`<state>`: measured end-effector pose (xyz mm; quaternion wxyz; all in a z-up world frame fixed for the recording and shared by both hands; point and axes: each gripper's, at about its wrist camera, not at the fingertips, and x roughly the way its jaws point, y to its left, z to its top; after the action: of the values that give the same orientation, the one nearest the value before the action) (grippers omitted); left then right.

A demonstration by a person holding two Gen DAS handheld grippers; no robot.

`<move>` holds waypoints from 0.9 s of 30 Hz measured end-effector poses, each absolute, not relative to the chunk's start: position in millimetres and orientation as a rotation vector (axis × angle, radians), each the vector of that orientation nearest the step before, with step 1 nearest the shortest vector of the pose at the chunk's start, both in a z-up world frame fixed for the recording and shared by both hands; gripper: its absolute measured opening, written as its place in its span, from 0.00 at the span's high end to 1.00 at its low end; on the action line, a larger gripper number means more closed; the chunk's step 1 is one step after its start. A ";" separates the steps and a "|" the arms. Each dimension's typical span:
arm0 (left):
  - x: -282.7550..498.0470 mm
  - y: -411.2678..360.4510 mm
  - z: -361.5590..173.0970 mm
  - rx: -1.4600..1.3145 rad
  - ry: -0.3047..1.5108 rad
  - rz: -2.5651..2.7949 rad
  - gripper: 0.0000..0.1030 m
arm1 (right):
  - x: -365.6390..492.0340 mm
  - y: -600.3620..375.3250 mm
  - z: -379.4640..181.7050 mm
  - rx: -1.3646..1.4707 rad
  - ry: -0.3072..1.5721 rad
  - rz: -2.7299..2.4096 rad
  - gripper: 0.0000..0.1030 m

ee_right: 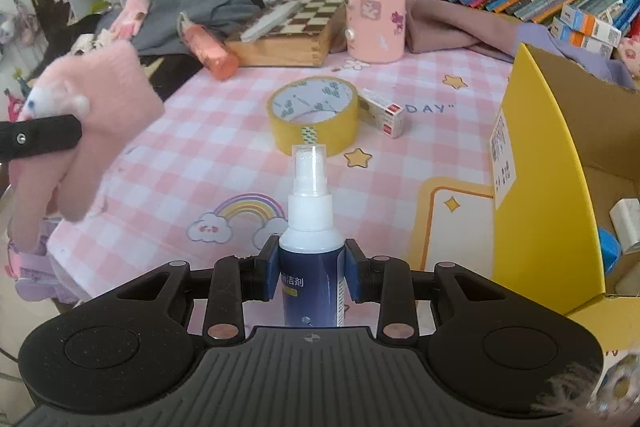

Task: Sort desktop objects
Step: 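Lift the spray bottle and pink glove and carry them toward the yellow box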

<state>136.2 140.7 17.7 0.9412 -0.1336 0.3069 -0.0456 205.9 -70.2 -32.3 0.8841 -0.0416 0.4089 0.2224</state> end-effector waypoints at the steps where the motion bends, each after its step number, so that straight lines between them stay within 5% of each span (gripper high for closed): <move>1: 134.0 140.9 17.7 -0.270 0.627 -0.093 0.84 | 202.9 -69.3 -30.4 -0.092 0.845 0.468 0.71; 27: 38.6 125.3 16.7 -0.285 0.681 -0.232 0.84 | 73.2 -90.5 2.3 -0.015 0.834 0.501 0.71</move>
<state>38.6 125.3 16.7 0.9260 -0.1390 0.3322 -0.1132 73.2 -90.5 2.3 0.8840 -0.0072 0.4007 0.2406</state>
